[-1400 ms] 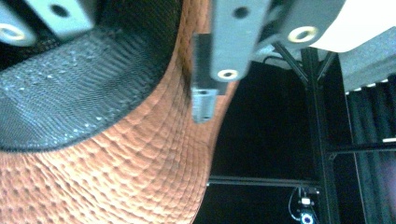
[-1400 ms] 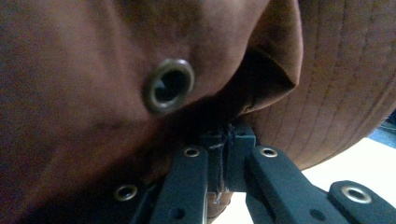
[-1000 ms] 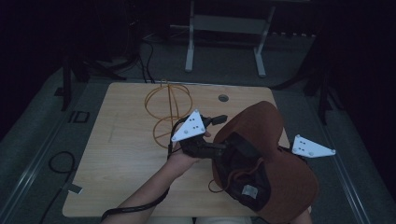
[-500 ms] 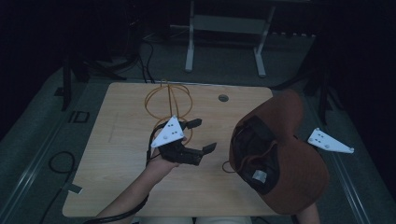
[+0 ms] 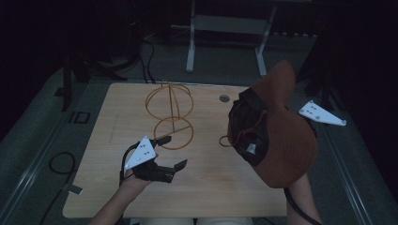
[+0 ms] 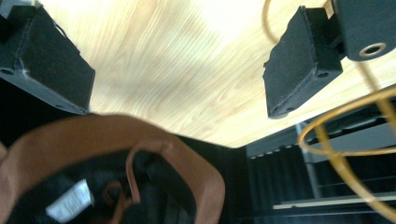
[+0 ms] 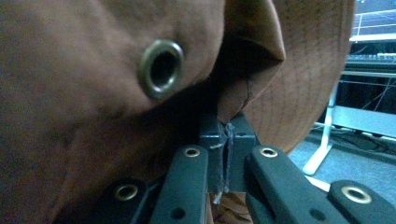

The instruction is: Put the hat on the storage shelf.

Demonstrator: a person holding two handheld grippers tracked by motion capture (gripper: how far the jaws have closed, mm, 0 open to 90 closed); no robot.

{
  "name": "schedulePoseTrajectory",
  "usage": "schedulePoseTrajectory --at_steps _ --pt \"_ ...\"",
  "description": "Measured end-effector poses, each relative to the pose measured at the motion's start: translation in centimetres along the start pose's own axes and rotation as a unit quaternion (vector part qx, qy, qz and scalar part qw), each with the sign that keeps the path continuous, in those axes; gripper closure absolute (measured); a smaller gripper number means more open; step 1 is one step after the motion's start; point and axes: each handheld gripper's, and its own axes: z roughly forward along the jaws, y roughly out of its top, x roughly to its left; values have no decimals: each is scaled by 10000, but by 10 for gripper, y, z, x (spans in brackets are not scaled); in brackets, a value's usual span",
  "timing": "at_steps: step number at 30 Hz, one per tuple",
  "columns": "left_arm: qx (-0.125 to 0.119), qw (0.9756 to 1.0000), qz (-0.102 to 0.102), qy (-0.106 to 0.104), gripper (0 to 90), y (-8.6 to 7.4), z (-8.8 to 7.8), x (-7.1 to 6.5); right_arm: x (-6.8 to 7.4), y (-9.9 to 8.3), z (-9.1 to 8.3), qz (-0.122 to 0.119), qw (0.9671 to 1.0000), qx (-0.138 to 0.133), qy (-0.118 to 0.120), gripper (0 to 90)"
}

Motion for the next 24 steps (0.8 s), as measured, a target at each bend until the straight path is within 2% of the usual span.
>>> schedulePoseTrajectory --at_steps 2,3,6,12,17,21,24 --pt "0 10000 0 0 97 0 0 0 0 3 6 -30 10000 26 -20 878" --pt "70 9999 -44 148 98 -15 -13 2 -2 9 17 -56 9999 74 -38 878" --pt "25 9992 -289 270 98 -32 -25 6 -2 17 33 -102 9999 125 -29 878" --pt "79 9977 -163 657 98 -60 -44 6 1 30 70 -255 9994 247 -26 878" --pt "60 9964 -308 787 99 -81 -55 6 -2 31 98 -257 9987 424 -104 878" --pt "-33 9943 -415 984 100 -91 -63 8 -1 32 122 -212 9984 501 -147 878" --pt "-92 9936 -457 1028 101 -92 -67 8 2 35 143 -343 9973 584 -272 878"
